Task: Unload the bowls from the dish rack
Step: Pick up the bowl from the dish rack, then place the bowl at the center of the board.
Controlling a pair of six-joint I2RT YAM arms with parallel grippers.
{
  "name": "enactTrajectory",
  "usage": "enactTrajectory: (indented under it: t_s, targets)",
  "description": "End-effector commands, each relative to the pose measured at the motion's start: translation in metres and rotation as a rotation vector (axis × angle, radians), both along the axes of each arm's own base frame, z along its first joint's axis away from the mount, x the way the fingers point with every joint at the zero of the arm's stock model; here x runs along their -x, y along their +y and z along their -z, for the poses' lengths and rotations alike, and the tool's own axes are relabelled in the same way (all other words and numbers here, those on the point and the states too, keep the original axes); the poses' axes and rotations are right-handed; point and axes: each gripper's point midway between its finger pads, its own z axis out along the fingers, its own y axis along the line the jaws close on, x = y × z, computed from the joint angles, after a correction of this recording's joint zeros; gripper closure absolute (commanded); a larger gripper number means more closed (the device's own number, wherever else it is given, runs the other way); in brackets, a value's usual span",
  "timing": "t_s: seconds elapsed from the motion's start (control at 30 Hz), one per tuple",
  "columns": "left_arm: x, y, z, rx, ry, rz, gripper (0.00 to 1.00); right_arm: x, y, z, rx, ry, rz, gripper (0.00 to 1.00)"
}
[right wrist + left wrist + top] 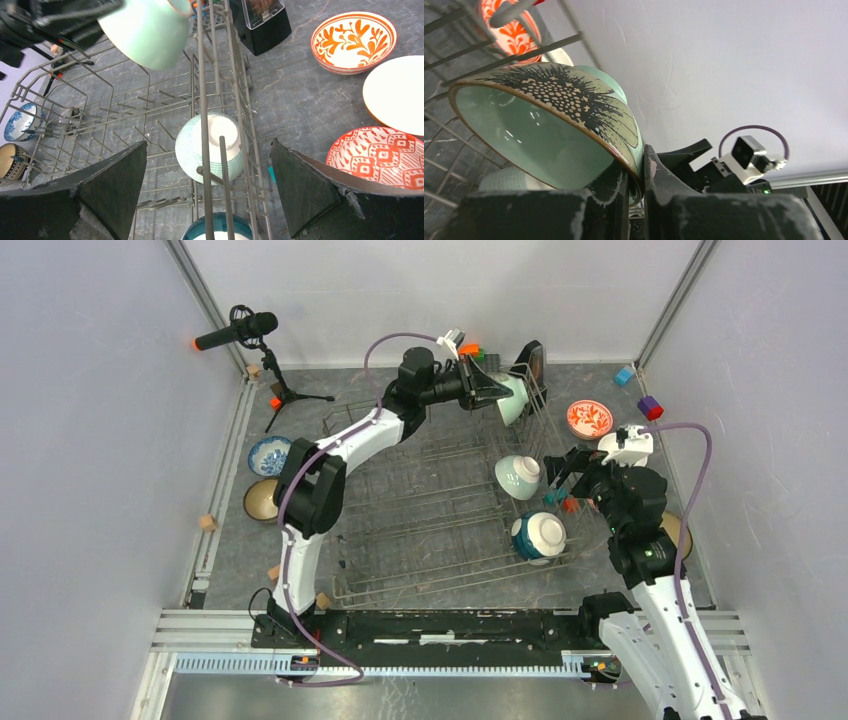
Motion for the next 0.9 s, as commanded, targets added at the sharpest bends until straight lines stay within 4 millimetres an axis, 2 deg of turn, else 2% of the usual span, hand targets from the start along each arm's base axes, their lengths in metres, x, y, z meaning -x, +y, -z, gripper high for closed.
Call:
enactTrajectory:
  t_s: [0.0,0.13,0.27,0.37,0.6,0.67,0.87]
  targets:
    - [0.022,0.017,-0.098,0.139,-0.189,0.009,0.98,0.014,0.001,0.011,0.032,0.082,-0.022,0.02]
    - [0.042,0.033,-0.134,0.124,-0.266,-0.007,0.98,0.019,0.001,-0.004,0.054,0.069,-0.036,0.02]
    - [0.072,0.059,-0.173,0.066,-0.380,-0.055,0.98,0.026,-0.002,-0.016,0.085,0.052,-0.041,0.02]
    - [0.092,0.087,-0.184,-0.047,-0.448,-0.138,0.98,0.030,-0.002,-0.018,0.104,0.057,-0.054,0.02]
    - [0.128,0.165,-0.141,-0.430,-0.514,-0.321,0.98,0.038,0.006,-0.027,0.093,0.040,-0.101,0.02]
    - [0.148,0.186,-0.130,-0.545,-0.567,-0.345,0.98,0.040,0.008,-0.028,0.094,0.036,-0.112,0.02]
    - [0.196,0.233,-0.091,-0.943,-0.701,-0.393,0.98,0.039,0.011,-0.009,0.113,0.088,-0.134,0.02]
